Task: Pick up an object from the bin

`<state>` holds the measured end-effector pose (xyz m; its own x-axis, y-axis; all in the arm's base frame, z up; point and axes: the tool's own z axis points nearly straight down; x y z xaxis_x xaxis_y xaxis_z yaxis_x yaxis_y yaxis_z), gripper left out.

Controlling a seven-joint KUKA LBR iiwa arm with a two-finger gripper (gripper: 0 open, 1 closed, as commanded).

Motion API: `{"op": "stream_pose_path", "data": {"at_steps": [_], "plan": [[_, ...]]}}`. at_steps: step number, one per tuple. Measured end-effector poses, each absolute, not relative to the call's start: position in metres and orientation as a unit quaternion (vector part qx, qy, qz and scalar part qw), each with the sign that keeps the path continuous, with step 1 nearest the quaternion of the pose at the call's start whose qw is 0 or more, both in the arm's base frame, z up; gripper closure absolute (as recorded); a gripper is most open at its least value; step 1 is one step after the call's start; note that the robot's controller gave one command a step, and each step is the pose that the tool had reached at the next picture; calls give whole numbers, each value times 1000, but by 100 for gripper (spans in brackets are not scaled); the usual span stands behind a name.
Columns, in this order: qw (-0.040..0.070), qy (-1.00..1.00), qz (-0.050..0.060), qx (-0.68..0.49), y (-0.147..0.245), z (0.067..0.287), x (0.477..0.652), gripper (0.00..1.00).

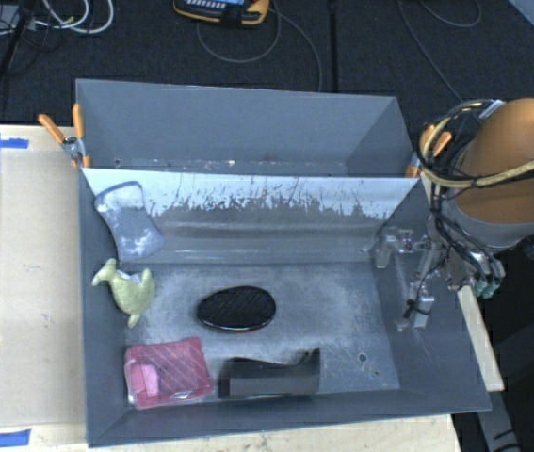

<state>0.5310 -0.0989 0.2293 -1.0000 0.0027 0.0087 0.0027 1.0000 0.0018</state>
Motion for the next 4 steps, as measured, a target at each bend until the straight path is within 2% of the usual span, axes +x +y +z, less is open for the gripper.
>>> {"op": "stream_pose_path", "data": {"at_steps": [1,2,3,4], "plan": [[1,-1000,0,0,-99,234,533,0],[0,-1000,-1,-16,-106,206,534,0],[4,-997,-1,-81,-115,185,539,0],[1,-989,-1,-146,-125,163,554,0]]}}
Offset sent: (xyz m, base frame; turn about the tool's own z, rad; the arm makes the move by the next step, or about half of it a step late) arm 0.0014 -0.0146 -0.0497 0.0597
